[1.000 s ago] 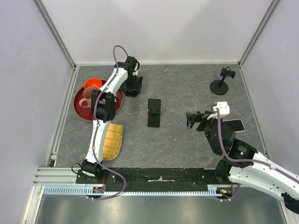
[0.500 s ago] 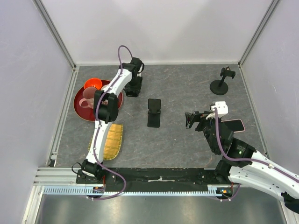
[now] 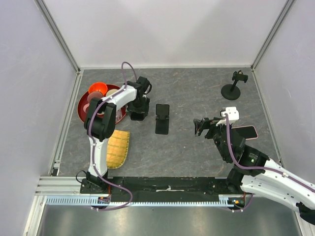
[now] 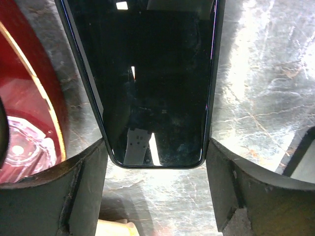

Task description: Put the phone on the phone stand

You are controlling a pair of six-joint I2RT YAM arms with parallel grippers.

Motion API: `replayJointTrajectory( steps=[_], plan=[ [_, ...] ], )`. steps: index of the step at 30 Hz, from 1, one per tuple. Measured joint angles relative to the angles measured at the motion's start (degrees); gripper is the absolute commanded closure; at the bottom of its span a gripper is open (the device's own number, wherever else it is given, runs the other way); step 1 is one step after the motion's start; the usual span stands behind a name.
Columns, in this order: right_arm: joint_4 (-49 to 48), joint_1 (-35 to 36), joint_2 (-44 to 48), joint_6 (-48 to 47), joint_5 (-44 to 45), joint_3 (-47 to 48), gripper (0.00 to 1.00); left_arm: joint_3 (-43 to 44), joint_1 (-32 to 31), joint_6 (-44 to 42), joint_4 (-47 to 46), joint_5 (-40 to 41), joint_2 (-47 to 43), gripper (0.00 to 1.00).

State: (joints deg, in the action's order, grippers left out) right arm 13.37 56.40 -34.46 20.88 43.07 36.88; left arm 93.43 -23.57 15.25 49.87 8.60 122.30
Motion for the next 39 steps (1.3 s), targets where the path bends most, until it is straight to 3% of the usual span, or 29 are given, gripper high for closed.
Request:
replayJointTrajectory(
  steps=[4,14,22,28,31,34,35,37,38,39],
  plan=[
    [0.02,0.00,0.72,-0.02,0.02,-0.04,0.02,0.61,-0.57,0.33,1.11,-0.28,0.20,0.14],
    [0.31,0.00,4.11,-0.13,0.57,-0.15,0.02,16.17,0.37,0.28,10.14,-0.22,9.53,0.11],
    [0.72,0.00,2.84,-0.13,0.68,-0.15,0.02,19.87,1.11,0.28,9.86,-0.72,11.43,0.09],
    [0.92,0.00,1.57,-0.13,0.63,-0.15,0.02,22.58,1.11,0.26,10.32,-0.74,13.33,0.13],
    [0.92,0.00,1.55,-0.13,0.61,-0.15,0.02,22.69,1.09,0.26,10.34,-0.70,13.46,0.21],
    [0.92,0.00,1.49,-0.13,0.61,-0.15,0.02,22.64,1.09,0.26,10.19,-0.87,13.46,0.39],
    [0.92,0.00,1.40,-0.13,0.59,-0.15,0.02,22.60,1.09,0.28,10.12,-1.11,13.46,0.53],
    [0.92,0.00,1.22,-0.15,0.59,-0.15,0.02,22.56,1.11,0.13,10.08,-1.38,13.46,0.65],
    [0.92,0.00,1.05,-0.15,0.57,-0.15,0.02,22.53,1.27,0.09,10.03,-1.68,13.46,0.88],
    [0.92,0.00,0.90,-0.15,0.52,-0.15,0.02,22.53,1.42,0.07,10.01,-1.84,13.42,0.97]
  ],
)
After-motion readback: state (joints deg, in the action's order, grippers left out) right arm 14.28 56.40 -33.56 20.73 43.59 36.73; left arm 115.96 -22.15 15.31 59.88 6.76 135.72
